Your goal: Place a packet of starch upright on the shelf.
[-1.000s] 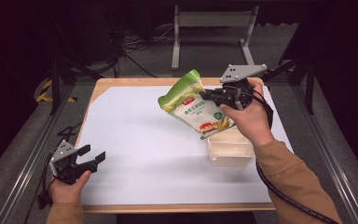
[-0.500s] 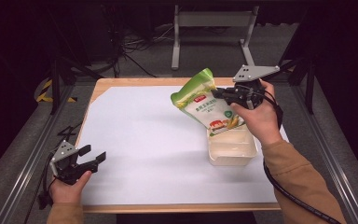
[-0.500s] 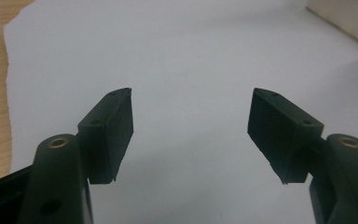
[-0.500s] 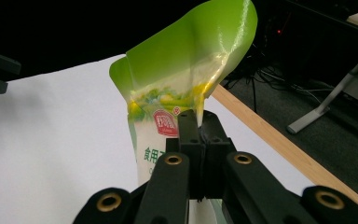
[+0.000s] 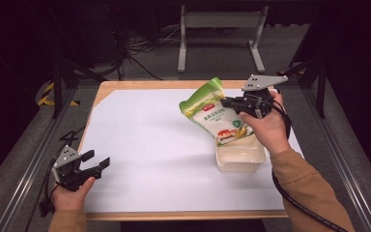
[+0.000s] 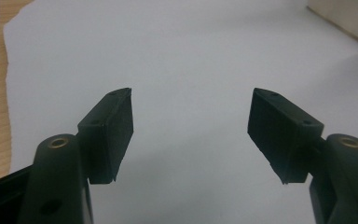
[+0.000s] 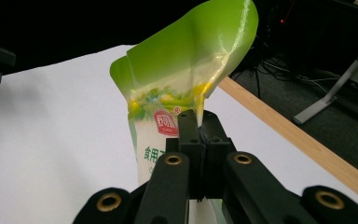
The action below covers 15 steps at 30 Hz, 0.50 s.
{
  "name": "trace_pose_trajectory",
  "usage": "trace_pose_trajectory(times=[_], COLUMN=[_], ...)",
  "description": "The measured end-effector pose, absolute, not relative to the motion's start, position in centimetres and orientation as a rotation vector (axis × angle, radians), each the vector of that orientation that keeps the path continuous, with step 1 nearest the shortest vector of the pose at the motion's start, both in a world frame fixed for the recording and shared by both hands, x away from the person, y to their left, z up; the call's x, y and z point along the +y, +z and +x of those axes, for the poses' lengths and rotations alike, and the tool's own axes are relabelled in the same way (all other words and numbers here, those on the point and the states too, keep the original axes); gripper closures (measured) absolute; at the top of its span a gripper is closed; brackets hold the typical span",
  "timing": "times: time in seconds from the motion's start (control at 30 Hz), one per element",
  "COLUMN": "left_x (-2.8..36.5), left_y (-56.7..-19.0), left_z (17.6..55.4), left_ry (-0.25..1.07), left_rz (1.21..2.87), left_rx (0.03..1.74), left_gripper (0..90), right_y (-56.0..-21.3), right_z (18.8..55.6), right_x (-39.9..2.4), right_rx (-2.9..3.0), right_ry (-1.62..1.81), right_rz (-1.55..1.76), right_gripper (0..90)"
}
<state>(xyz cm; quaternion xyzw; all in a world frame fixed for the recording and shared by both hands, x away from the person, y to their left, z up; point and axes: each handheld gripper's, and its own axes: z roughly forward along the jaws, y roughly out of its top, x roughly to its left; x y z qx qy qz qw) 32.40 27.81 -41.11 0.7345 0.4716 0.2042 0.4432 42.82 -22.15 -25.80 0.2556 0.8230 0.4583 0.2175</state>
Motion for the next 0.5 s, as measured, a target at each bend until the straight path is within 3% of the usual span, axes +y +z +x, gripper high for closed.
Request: trace_pose_trajectory(times=[0.5], left_x=[27.7], left_y=[-41.2], left_z=[32.4], left_ry=[0.506], left_rz=[1.82], left_rx=[1.172], left_gripper=[31.9], right_y=[-28.0], right_z=[42.6], right_x=[-22.7], right_rx=[2.294], right_ry=[1.289], right_rz=[0.745], right_gripper=[89.2])
